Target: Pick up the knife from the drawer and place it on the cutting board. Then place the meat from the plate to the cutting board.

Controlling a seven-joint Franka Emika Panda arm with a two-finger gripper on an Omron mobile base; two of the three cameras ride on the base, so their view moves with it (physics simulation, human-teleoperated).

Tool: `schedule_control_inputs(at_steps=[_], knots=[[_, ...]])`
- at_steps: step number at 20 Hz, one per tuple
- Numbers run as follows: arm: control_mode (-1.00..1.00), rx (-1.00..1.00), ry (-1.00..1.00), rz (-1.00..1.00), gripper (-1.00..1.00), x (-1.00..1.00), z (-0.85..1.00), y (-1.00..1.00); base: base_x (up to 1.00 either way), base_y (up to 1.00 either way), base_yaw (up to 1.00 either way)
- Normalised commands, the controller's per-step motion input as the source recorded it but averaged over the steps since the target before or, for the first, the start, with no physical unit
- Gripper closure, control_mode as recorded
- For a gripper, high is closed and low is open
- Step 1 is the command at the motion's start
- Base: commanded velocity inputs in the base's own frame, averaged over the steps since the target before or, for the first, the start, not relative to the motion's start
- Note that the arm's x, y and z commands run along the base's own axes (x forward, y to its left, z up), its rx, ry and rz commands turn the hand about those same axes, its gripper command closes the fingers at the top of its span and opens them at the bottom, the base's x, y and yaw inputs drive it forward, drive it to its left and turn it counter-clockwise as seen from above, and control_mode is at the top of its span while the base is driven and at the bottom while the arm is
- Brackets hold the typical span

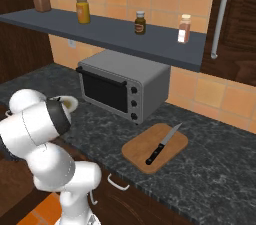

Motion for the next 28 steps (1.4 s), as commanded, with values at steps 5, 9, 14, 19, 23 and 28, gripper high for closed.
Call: schedule_control_inputs(at_steps=[5,9,14,19,23,28], knots=[[-1.0,0.05,0.04,-0.18,1.0,-0.51,0.93,-0.25,0.0,0.0,0.0],[-1.0,0.0,0.11,-0.14,1.0,-0.33,0.88,-0.07,0.0,0.0,0.0],[-1.0,-0.01,0.28,-0.16,1.0,-0.15,0.62,-0.28,0.0,0.0,0.0],[-1.0,-0.01,0.11,-0.11,1.0,-0.23,0.01,-0.72,0.0,0.0,0.0],[-1.0,0.0,0.05,-0.11,1.0,-0.23,-0.01,-0.93,0.0,0.0,0.0],[-1.0,0.0,0.07,-0.09,1.0,-0.33,-0.07,-1.0,0.0,0.0,0.0]])
